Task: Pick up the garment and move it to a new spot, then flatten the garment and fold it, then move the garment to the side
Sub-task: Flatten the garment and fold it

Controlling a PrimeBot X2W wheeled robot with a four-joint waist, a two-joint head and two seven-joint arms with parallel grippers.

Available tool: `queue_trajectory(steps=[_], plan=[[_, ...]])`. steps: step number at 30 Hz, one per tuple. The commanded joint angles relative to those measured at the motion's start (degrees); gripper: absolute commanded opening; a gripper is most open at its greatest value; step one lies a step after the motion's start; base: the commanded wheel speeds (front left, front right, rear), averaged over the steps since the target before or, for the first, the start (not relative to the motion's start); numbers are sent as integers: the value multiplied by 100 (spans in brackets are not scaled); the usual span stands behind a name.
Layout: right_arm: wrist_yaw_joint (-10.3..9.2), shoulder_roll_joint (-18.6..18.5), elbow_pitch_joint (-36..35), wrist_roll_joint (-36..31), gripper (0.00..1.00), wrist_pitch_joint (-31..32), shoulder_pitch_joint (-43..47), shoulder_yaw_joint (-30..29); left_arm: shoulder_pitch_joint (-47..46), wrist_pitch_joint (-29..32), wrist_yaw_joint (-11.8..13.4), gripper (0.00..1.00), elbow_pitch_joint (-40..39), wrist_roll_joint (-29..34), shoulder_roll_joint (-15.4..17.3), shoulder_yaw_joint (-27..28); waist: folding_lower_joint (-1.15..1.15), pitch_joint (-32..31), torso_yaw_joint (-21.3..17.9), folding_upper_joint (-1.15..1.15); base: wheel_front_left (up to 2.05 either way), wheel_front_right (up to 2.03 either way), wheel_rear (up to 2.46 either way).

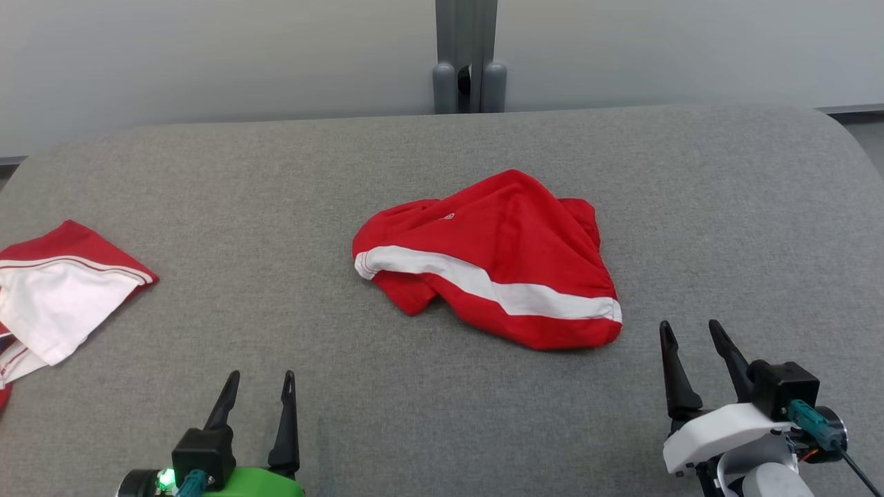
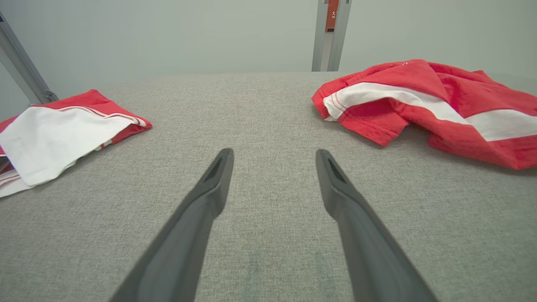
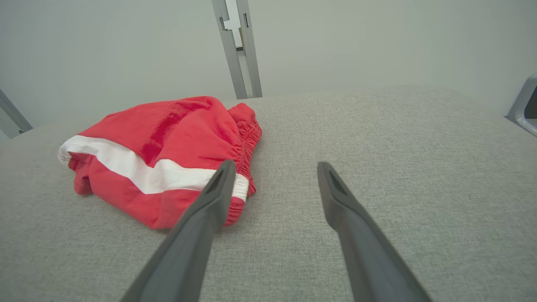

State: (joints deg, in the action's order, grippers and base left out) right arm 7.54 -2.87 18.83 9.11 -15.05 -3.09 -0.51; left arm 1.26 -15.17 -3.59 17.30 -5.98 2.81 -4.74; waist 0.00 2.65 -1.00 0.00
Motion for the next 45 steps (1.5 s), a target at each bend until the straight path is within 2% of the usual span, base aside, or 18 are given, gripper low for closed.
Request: queue_trajectory(steps=[1, 9, 14, 17, 21, 31, 45], plan=[[-9, -12, -22, -26, 100, -18, -84, 14, -112, 4, 11, 100, -26, -24, 20, -3, 0, 33, -8, 0, 0, 0, 0], [-10, -11, -74, -29, 100, -18, -265, 205, -706, 3, -304, 100, 176, -712, 20, -160, 0, 401, -43, 0, 0, 0, 0], [-9, -9, -100, -18, 100, -18, -455, 314, -1385, 4, -392, 100, 584, -1246, 19, -175, 0, 734, -131, 0, 0, 0, 0], [-9, -12, -113, -67, 100, -18, -547, 391, -1739, 4, -396, 100, 710, -1602, 19, -435, 0, 925, -227, 0, 0, 0, 0], [-9, -11, -136, -39, 100, -18, -702, 413, -2157, 3, -397, 100, 756, -2367, 233, -1023, 0, 1185, -341, 0, 0, 0, 0], [-9, -10, -216, -20, 100, -18, -945, 484, -2662, 2, -399, 100, 886, -3892, 815, -1963, 0, 1676, -525, 0, 0, 0, 0], [-9, -10, -225, -83, 100, -18, -1067, 548, -2845, 5, -400, 100, 653, -5037, 1404, -2519, 0, 1939, -594, 0, 0, 0, 0]])
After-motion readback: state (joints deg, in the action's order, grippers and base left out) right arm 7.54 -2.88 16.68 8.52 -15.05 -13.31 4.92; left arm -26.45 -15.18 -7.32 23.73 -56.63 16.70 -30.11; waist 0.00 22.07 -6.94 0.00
